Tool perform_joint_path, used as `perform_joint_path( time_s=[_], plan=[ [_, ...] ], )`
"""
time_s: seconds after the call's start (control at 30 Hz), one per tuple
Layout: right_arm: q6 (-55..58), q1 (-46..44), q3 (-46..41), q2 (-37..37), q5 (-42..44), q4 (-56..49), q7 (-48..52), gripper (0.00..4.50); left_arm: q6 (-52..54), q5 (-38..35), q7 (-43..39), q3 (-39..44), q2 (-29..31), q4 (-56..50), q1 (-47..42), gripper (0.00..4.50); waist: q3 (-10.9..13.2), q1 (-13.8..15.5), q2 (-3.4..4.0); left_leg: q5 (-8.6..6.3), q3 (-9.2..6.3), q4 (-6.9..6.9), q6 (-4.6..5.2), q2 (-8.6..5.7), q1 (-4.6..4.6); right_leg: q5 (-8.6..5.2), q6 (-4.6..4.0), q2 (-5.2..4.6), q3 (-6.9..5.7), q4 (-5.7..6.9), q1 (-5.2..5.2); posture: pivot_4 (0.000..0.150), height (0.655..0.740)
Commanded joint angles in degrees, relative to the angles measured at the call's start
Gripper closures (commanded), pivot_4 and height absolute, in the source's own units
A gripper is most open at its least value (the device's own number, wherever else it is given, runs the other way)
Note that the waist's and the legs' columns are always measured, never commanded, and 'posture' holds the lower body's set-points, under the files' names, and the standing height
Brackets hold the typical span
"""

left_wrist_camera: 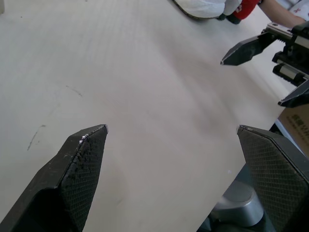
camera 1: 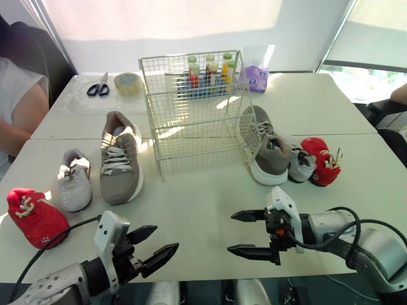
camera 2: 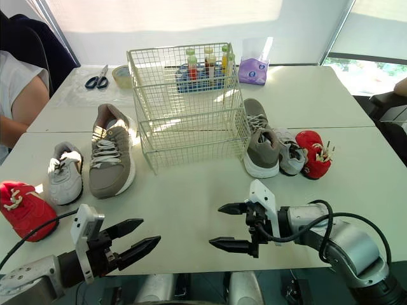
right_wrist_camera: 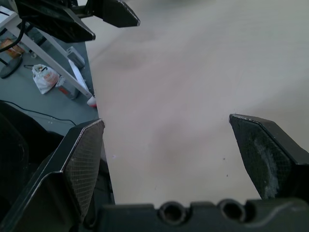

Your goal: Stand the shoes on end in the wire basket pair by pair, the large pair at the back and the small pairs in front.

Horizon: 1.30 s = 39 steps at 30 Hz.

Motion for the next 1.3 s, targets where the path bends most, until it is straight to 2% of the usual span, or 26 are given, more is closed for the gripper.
perform_joint_path(
  time_s=[0.03, 0.5, 0.73, 0.83, 0.9, 1.0, 1.17, 1.23, 1.3],
  plan=[
    [0.04, 0.25, -0.57, -0.75, 2.13, -2.29, 1.98, 0.0, -0.6, -1.63, -1.1, 1.14, 0.51, -0.83, 0.26, 0.11, 0.0, 0.01, 0.0, 0.0, 0.0, 0.0, 0.0, 0.0, 0.0, 0.0, 0.0, 0.0, 0.0, 0.0, 0.0, 0.15, 0.74],
    [-3.81, -0.05, -0.51, 1.62, 0.28, 0.53, 2.05, 0.0, -2.14, 1.33, -4.12, 0.02, -0.2, 1.18, 0.8, 0.11, 0.01, 0.01, 0.0, 0.0, 0.0, 0.0, 0.0, 0.0, -0.01, 0.0, 0.0, 0.01, -0.01, 0.0, -0.01, 0.15, 0.74],
    [-1.94, -2.57, -0.26, 1.73, 0.66, -0.36, -0.11, 0.0, -1.55, 1.72, -4.2, -0.49, -0.3, 1.42, -0.58, 0.11, 0.01, 0.03, 0.0, 0.0, -0.01, 0.0, 0.0, 0.0, -0.02, 0.0, 0.0, 0.0, -0.01, 0.0, -0.02, 0.15, 0.74],
    [-1.71, -3.69, 0.43, 0.85, -0.75, -0.28, -0.71, 0.0, -1.62, 4.7, -4.47, -2.02, 0.85, 1.91, -2.36, 0.11, 0.0, 0.05, 0.01, 0.0, 0.0, 0.0, 0.0, 0.0, -0.02, 0.0, 0.0, 0.0, -0.01, 0.0, -0.02, 0.15, 0.74],
    [-3.04, -5.34, 1.61, -2.23, -2.35, -0.72, 3.05, 0.0, -1.2, 6.18, -5.24, -2.72, 2.77, 2.93, -5.69, 0.11, 0.01, 0.05, 0.01, 0.0, 0.0, 0.0, 0.0, -0.01, -0.03, 0.0, 0.0, 0.01, -0.01, 0.0, -0.02, 0.15, 0.74],
    [-2.34, -10.14, 0.74, -5.52, -1.28, 0.2, 7.22, 0.0, 0.05, 4.7, -6.34, -2.38, 4.88, 4.79, -10.67, 0.11, 0.03, 0.03, 0.03, 0.01, 0.0, 0.02, 0.01, -0.01, -0.02, 0.01, -0.01, 0.02, -0.08, 0.02, -0.03, 0.15, 0.74],
    [3.69, -26.81, -3.91, -15.62, 6.91, 4.2, 19.95, 0.0, 4.73, -3.41, -15.59, 5.01, 15.77, 7.26, -17.24, 0.11, 0.17, -0.13, 0.12, 0.02, 0.04, 0.08, 0.03, -0.01, -0.23, 0.02, -0.02, 0.08, -0.04, 0.18, -0.06, 0.15, 0.74],
    [6.79, -36.46, -4.16, -16.47, 9.34, 9.13, 22.85, 0.0, 6.98, -8.2, -18.56, 9.79, 20.52, 8.79, -20.49, 0.11, 0.23, -0.14, 0.13, 0.03, 0.02, 0.06, 0.02, 0.03, -0.28, 0.02, -0.02, 0.13, -0.06, 0.21, -0.16, 0.15, 0.74],
    [4.19, -45.96, -0.84, -13.8, 3.8, 15.57, 22.59, 0.0, 8.88, -13.84, -19.48, 13.41, 24.85, 10.99, -25.99, 0.11, 0.34, -0.16, 0.21, 0.03, 0.01, 0.06, 0.01, 0.04, -0.28, 0.02, -0.02, 0.14, -0.07, 0.21, -0.19, 0.15, 0.74]
  ],
)
